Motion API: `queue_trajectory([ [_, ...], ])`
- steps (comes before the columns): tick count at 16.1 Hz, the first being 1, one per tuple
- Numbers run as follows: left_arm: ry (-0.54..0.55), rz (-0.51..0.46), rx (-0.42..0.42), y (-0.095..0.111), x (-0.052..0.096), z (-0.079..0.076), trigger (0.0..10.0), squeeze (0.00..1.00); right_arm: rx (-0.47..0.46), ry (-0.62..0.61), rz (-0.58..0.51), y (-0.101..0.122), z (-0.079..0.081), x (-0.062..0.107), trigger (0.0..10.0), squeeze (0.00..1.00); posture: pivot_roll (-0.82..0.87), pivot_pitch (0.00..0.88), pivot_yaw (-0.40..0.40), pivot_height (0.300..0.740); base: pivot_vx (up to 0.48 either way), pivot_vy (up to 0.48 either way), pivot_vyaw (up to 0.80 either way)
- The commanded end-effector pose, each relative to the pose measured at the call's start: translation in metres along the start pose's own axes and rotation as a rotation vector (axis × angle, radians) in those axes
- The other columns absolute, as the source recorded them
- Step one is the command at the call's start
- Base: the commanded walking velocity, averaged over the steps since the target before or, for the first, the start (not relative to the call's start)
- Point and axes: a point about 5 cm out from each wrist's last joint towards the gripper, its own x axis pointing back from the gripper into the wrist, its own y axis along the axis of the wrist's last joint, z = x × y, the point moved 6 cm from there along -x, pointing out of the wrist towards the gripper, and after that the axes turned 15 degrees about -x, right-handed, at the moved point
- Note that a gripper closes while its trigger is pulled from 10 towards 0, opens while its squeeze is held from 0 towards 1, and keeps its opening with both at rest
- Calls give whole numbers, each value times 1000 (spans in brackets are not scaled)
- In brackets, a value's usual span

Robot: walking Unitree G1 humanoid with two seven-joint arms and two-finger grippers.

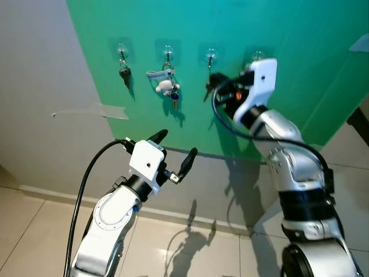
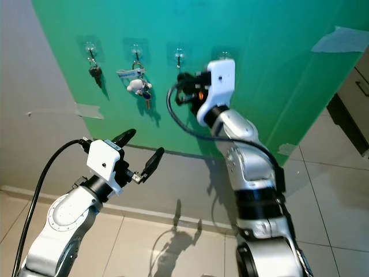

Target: Hang keys on a hook

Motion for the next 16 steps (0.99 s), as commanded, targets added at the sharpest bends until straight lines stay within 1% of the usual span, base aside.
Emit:
queue_trajectory([
  [1, -2, -8, -6, 4, -1, -1, 10000, 0, -29, 13, -38, 9, 3, -5, 10000, 0, 53, 0, -11, 740, 0, 0, 0],
  [4, 1, -5, -4, 4, 0, -1, 10000, 0, -41, 33, -52, 13, 9, -14, 10000, 0, 54, 0, -14, 740, 0, 0, 0],
  [8, 0, -7, -1, 5, 1, -1, 10000, 0, -46, 51, -60, 16, 13, -18, 10000, 0, 58, 0, -20, 740, 0, 0, 0],
  [11, -4, -8, 0, 5, 1, -2, 10000, 0, -34, 26, -79, 21, 7, -18, 10000, 0, 58, 0, -18, 740, 0, 0, 0],
  [12, -4, -8, 0, 5, 1, -2, 10000, 0, -33, 23, -80, 22, 6, -18, 10000, 0, 58, 0, -16, 740, 0, 0, 0],
  [16, -14, -9, 1, 5, 1, -3, 10000, 0, -25, -23, -75, 21, -4, -16, 10000, 0, 55, 0, -11, 740, 0, 0, 0],
])
